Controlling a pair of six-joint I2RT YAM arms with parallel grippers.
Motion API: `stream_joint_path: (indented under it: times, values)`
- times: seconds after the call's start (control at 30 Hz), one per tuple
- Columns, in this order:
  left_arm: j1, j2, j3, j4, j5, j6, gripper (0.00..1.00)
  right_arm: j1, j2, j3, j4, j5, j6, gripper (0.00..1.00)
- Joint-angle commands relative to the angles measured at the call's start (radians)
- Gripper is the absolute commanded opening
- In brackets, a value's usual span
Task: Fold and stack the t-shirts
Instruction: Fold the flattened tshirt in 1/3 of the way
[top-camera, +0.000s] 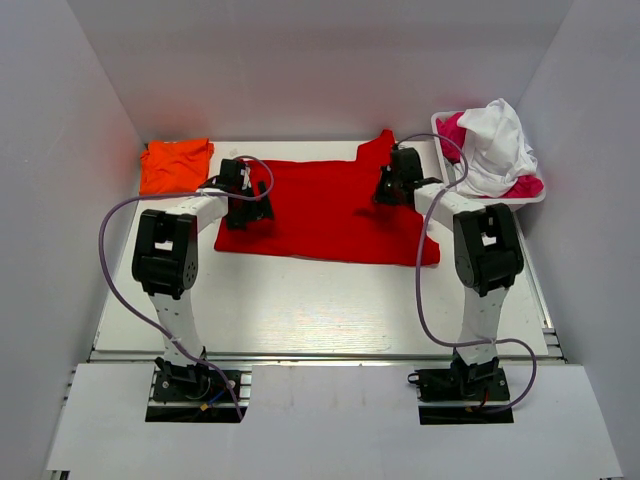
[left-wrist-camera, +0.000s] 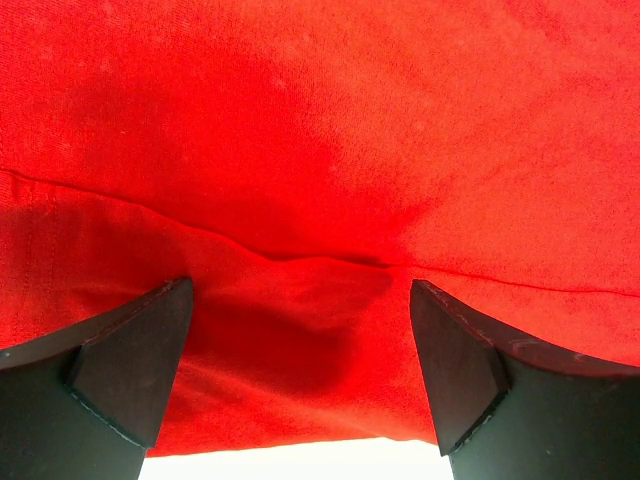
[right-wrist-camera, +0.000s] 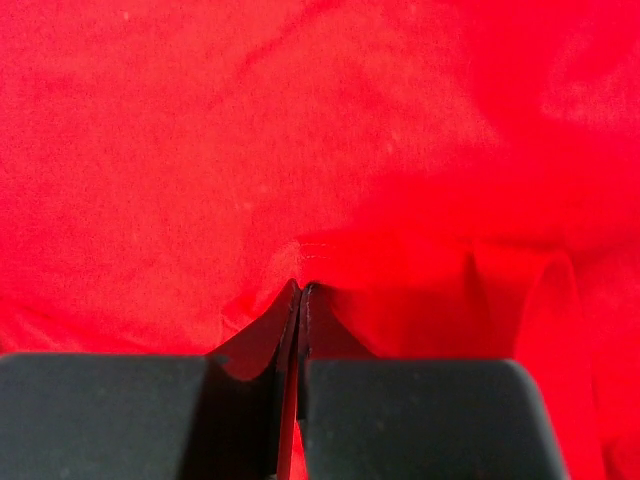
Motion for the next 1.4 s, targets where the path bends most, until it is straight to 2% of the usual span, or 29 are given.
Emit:
stream_joint_path:
  times: [0.0, 0.17, 0.37, 0.57, 0.63, 0.7, 0.73, 0.77, 0.8, 0.83, 0.9, 0.93, 1.0, 1.03, 1.37]
  values:
    - [0.002, 0.054, 0.002, -0.049, -0.024, 0.015, 1.0, 0.001, 0.045, 0.068, -0.021, -0.015, -0.038, 0.0]
    - [0.002, 0.063, 0.011, -0.058, -0.033, 0.024, 1.0, 0.004, 0.117, 0.159, -0.02, -0.027, -0.064, 0.0]
    - [0.002, 0.063, 0.011, -0.058, -0.033, 0.033, 1.0, 0.001, 0.195, 0.26, -0.038, 0.035, -0.122, 0.0]
    - [0.002, 0.072, 0.011, -0.068, -0.033, 0.042, 1.0, 0.001, 0.26, 0.373, -0.066, 0.017, -0.308, 0.0]
    - [0.002, 0.072, 0.011, -0.068, -0.033, 0.043, 1.0, 0.001, 0.27, 0.41, -0.072, 0.023, -0.416, 0.04]
    - [0.002, 0.072, 0.011, -0.068, -0.033, 0.043, 1.0, -0.002, 0.277, 0.426, -0.074, 0.035, -0.444, 0.03]
    - [0.002, 0.081, 0.011, -0.068, -0.033, 0.052, 1.0, 0.001, 0.284, 0.444, -0.083, 0.034, -0.551, 0.07]
    - [0.002, 0.081, 0.011, -0.068, -0.033, 0.052, 1.0, 0.007, 0.296, 0.468, -0.099, 0.029, -0.573, 0.13]
    - [0.002, 0.081, 0.011, -0.068, -0.033, 0.052, 1.0, 0.004, 0.298, 0.476, -0.121, 0.061, -0.589, 0.24]
    - [0.002, 0.081, 0.011, -0.068, -0.033, 0.052, 1.0, 0.004, 0.3, 0.479, -0.123, 0.066, -0.628, 0.43]
    - [0.002, 0.081, 0.011, -0.068, -0.024, 0.052, 1.0, 0.004, 0.292, 0.475, -0.112, 0.097, -0.636, 0.51]
    - [0.002, 0.081, 0.011, -0.068, -0.024, 0.052, 1.0, 0.004, 0.274, 0.466, -0.109, 0.095, -0.633, 0.69]
    - [0.002, 0.09, 0.011, -0.068, -0.024, 0.052, 1.0, 0.001, 0.257, 0.438, -0.075, 0.095, -0.63, 0.81]
    - [0.002, 0.09, 0.011, -0.068, -0.024, 0.052, 1.0, -0.001, 0.222, 0.418, -0.064, 0.1, -0.624, 0.9]
    - [0.002, 0.069, 0.02, -0.077, -0.026, 0.052, 1.0, -0.001, -0.007, 0.114, 0.035, 0.072, -0.529, 0.9]
